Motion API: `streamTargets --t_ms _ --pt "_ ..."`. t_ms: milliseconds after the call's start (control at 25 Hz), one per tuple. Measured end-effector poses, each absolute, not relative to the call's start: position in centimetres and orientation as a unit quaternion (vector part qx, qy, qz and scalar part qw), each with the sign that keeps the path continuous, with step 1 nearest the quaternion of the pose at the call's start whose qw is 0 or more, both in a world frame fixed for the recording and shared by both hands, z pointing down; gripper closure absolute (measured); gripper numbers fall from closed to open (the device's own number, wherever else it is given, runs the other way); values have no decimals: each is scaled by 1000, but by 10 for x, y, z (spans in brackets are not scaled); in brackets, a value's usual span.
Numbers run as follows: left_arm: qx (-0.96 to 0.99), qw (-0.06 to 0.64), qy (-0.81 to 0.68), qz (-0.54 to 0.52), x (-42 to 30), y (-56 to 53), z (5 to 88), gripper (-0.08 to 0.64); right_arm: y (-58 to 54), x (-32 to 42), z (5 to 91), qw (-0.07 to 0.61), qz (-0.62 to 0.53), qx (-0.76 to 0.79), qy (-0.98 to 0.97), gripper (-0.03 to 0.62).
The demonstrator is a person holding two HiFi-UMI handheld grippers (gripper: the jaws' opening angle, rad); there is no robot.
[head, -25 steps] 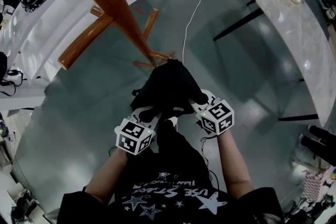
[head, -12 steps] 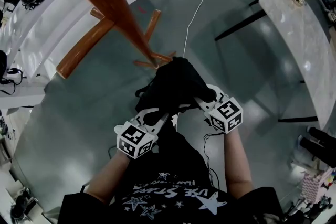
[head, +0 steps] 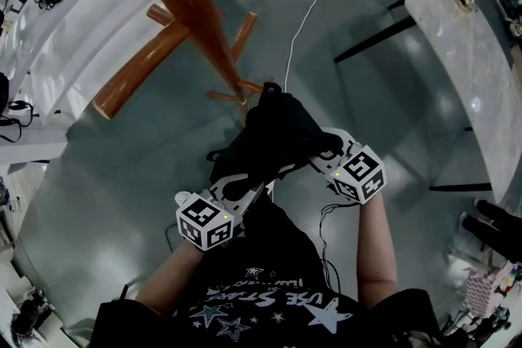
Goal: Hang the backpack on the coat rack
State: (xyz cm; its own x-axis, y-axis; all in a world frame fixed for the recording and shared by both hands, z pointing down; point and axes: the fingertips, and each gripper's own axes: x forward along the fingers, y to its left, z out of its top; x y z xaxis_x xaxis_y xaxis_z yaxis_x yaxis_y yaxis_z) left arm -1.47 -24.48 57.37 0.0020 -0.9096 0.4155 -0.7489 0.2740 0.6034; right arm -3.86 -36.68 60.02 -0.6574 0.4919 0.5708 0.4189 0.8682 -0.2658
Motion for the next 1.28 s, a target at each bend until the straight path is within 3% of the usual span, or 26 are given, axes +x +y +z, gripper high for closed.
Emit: streamTargets --t_ms 280,400,480,560,680,880,1280 --pt "593 384 -690 -156 -16 -247 561 537 -388 -1 597 406 -55 -241 -880 380" --pt "593 383 -688 -167 -16 -248 558 537 -402 16 596 428 -50 -236 -871 371" --pt "592 384 -687 -172 -17 -249 558 537 -412 17 574 389 24 -234 -891 393" --pt "592 383 -688 -172 -18 -249 558 537 -422 2 530 301 114 -227 -919 416" --pt "593 382 -689 -168 -18 -250 558 537 -429 -33 485 222 124 -225 -940 434" --pt "597 380 -688 -159 -16 -249 557 537 -393 -97 485 237 -17 -281 -930 434" --pt "605 377 -684 -156 -12 -246 554 537 -343 -160 513 293 -98 -360 -880 444"
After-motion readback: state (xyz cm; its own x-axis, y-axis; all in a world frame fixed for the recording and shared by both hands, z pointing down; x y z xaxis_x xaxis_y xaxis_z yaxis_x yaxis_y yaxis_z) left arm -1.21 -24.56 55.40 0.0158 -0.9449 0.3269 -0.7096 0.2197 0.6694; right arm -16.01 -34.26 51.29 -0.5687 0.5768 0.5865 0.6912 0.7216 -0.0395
